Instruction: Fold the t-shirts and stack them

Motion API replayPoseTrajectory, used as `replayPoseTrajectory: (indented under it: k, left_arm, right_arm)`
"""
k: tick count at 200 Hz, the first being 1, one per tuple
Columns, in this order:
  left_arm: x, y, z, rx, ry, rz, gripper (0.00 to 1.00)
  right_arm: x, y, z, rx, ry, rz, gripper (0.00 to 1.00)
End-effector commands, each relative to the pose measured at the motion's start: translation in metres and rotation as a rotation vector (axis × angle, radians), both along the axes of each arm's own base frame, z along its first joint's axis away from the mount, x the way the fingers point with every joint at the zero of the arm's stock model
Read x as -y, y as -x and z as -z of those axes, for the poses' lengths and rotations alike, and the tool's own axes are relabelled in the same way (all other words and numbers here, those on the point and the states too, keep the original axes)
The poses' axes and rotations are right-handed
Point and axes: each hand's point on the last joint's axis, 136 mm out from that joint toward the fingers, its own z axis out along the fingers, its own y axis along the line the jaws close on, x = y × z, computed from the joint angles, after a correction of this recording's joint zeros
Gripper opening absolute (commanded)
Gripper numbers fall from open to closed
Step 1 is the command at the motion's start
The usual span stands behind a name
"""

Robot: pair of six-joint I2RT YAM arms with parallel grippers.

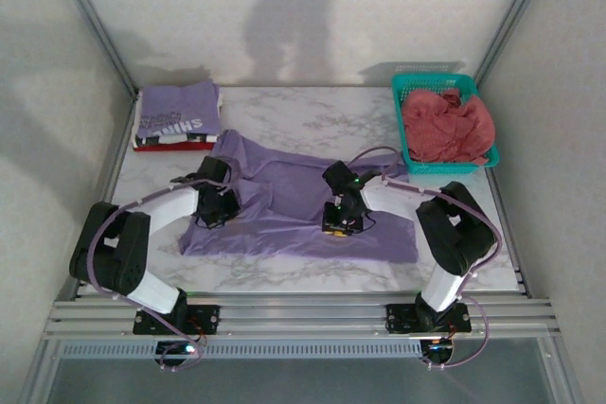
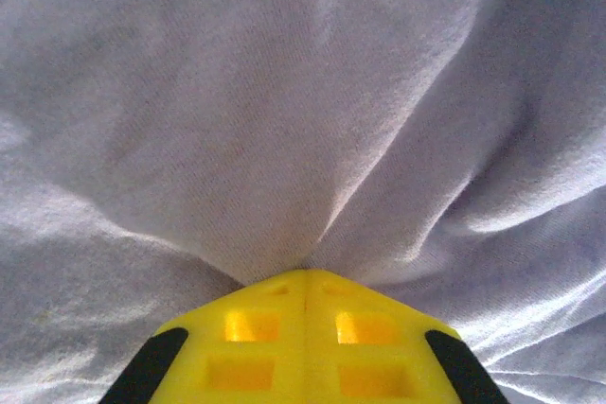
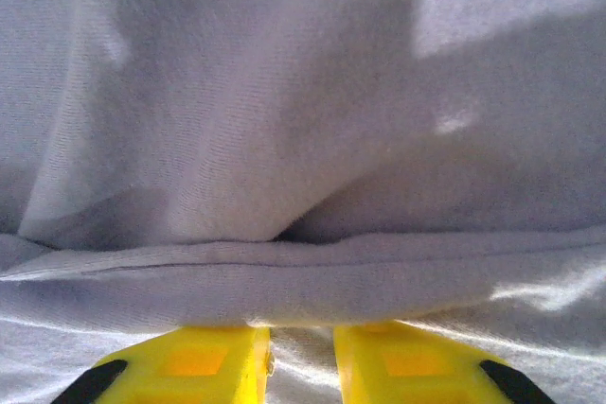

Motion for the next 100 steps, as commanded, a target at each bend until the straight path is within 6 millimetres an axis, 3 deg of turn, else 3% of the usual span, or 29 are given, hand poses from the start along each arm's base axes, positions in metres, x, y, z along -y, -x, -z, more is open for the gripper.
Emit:
replayPoseTrajectory:
  k: [1,22,46,66,91,100]
  left_arm:
    - [-0.027,0.051,0.024,-0.148,-0.108,-0.054,0.0]
    - [-0.03,0.068,0.024,-0.147,-0.092,-0.089,0.0]
    - [-0.036,0.083,0.023,-0.141,-0.094,-0.128,0.0]
    - [-0.029,0.066,0.004,-0.081,-0.066,-0.133,0.0]
    - [-0.022,0.03,-0.035,-0.004,-0.065,-0.103,0.0]
    - [-0.022,0.016,-0.049,0.014,-0.082,-0.088,0.05]
  right_arm:
    - [0.003,0.029,0.01,-0.065,0.014,-0.016,0.27]
    - [-0.006,0.049,0.012,-0.077,0.019,-0.052,0.27]
    - [-0.006,0.053,0.004,-0.062,0.024,-0.049,0.27]
    - [-0.003,0.043,-0.016,0.001,0.029,-0.043,0.28]
    - [-0.002,0.027,-0.044,0.046,0.003,-0.038,0.29]
    - [0.0,0.018,-0.051,0.058,-0.011,-0.022,0.3]
